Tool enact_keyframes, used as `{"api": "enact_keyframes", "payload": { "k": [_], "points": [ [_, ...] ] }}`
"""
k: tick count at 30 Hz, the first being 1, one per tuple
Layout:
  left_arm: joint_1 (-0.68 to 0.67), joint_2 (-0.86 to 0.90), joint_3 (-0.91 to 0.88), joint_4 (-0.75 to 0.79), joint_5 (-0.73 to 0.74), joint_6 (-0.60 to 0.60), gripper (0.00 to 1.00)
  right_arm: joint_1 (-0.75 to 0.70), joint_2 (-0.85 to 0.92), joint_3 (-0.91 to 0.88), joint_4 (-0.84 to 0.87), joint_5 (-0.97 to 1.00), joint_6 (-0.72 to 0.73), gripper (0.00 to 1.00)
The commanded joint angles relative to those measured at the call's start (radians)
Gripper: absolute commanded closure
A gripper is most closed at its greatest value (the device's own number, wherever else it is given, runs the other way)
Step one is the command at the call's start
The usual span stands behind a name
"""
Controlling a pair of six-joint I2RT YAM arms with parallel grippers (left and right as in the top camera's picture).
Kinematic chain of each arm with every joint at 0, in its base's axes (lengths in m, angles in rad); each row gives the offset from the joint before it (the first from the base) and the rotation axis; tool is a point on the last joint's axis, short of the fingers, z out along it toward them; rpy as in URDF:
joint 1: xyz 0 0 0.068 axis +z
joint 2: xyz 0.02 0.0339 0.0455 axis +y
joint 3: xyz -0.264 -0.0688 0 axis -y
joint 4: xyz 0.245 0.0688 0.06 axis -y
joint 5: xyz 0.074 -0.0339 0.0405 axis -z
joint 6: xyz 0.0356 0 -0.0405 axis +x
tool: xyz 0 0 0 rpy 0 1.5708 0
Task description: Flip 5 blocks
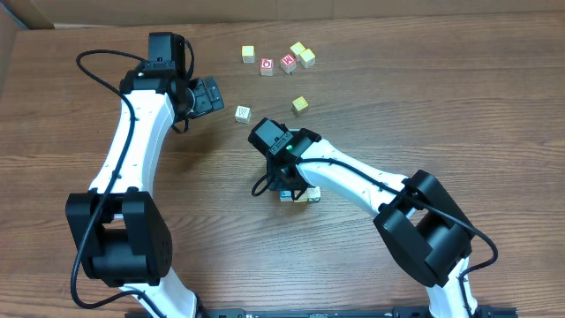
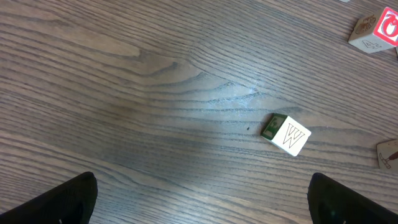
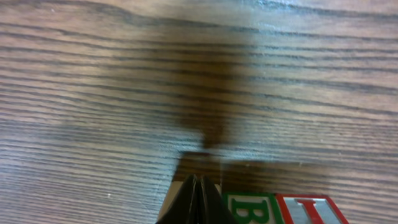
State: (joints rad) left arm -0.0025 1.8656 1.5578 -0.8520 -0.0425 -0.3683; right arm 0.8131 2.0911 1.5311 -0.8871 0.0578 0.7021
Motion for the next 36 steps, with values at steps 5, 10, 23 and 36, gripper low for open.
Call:
{"api": "enact_keyframes", "payload": {
  "k": [5, 10, 23, 36],
  "points": [
    [-0.004, 0.009, 0.021, 0.0, -0.013, -0.021, 0.0, 0.005, 0.003, -0.006, 0.003, 0.0, -0.01, 0.96],
    [-0.004, 0.009, 0.021, 0.0, -0.013, -0.021, 0.0, 0.005, 0.003, 0.027, 0.055, 0.0, -0.109, 0.95],
    [-0.004, 0.009, 0.021, 0.0, -0.013, -0.021, 0.0, 0.065, 0.003, 0.058, 0.041, -0.103, -0.134, 0.95],
    [-0.004, 0.009, 0.021, 0.0, -0.013, -0.021, 0.0, 0.089, 0.006, 0.04, 0.002, -0.006, -0.13, 0.94]
  ]
}}
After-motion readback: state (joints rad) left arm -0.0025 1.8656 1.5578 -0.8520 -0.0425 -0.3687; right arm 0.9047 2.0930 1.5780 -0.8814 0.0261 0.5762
